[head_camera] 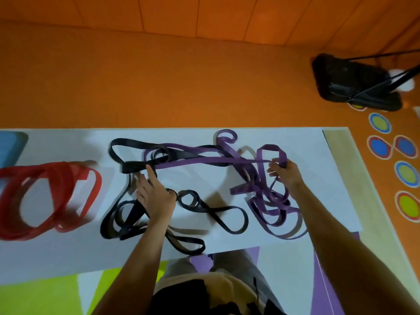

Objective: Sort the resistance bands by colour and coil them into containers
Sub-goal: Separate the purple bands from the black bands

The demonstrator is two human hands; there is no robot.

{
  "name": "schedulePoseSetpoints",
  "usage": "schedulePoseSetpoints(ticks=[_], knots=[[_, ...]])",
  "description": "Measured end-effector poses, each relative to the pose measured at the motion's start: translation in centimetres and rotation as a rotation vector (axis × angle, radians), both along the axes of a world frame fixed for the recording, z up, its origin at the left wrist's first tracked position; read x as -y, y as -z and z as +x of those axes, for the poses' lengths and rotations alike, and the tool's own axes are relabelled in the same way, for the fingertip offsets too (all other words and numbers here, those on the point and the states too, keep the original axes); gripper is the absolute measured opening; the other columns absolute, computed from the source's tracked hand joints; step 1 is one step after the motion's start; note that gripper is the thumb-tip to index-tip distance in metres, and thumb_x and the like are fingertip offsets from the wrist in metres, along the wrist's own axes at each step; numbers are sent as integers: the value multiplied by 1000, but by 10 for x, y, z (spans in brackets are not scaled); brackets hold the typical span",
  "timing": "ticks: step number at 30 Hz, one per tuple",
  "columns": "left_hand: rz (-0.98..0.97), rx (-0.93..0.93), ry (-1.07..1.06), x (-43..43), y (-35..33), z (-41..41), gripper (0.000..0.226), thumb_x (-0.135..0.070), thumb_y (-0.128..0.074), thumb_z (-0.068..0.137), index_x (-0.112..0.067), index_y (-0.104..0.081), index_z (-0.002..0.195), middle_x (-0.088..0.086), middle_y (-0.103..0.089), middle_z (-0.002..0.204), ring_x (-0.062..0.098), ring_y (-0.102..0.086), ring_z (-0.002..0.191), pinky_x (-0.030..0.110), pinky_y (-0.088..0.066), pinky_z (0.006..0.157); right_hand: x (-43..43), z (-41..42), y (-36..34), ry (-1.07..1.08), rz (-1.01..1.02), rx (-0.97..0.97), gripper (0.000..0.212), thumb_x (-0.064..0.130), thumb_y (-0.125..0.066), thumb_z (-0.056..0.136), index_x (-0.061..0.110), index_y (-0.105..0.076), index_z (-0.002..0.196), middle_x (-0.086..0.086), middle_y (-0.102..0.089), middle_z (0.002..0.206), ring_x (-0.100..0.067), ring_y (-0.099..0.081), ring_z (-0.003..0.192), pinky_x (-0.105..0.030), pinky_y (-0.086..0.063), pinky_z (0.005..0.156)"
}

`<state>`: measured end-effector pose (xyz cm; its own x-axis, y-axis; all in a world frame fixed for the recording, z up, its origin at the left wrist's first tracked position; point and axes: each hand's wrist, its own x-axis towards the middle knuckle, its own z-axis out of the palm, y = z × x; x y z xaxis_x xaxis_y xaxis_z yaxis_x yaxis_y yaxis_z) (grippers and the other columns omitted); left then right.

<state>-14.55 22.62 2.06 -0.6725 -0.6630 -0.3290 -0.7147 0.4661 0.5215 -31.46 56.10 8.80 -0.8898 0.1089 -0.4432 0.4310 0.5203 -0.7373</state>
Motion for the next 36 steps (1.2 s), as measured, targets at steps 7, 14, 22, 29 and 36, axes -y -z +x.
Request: schedulePoseSetpoints(ticks=[7, 14, 22, 29, 36], knots=[[166, 14, 507, -97, 4, -40, 61, -16, -67, 100, -18, -43, 156, 12, -40, 160, 34, -36, 149, 46, -40, 118, -72, 55, 40, -204, 321, 253, 22, 23, -75, 97, 6, -77, 82, -11, -77, 76, -25, -71, 70, -29, -53, 65], [473, 191, 508, -184, 25, -61, 80, -33, -72, 99, -22, -28, 165, 12, -23, 168, 34, -41, 149, 44, -41, 118, -89, 60, 65, -443, 426, 133, 43, 51, -73, 96, 22, -76, 127, -14, -60, 135, -37, -58, 126, -49, -54, 103], [712, 13, -44, -241, 28, -83, 66, -23, -78, 96, -13, -47, 153, 9, -36, 155, 21, -61, 118, 22, -60, 81, -80, 43, 95, -832, 487, 232, 135, 83, -81, 63, 26, -12, 164, -7, -13, 171, -37, -11, 160, -70, -13, 126], [610, -87, 47, -264, 16, -75, 26, -9, -61, 105, -3, -61, 130, 19, -70, 126, 29, -71, 114, 44, -58, 104, -65, 64, 119, -687, 613, -66, 81, 59, -70, 91, 21, -36, 154, -9, -51, 144, -31, -52, 131, -47, -55, 104], [505, -184, 78, -240, 5, -79, 20, -5, -56, 107, -11, -66, 124, 12, -70, 125, 27, -71, 107, 19, -58, 77, -98, 14, 96, -498, 172, -115, 36, 36, -81, 90, 25, -63, 119, 9, -70, 92, -13, -63, 74, -24, -50, 71]])
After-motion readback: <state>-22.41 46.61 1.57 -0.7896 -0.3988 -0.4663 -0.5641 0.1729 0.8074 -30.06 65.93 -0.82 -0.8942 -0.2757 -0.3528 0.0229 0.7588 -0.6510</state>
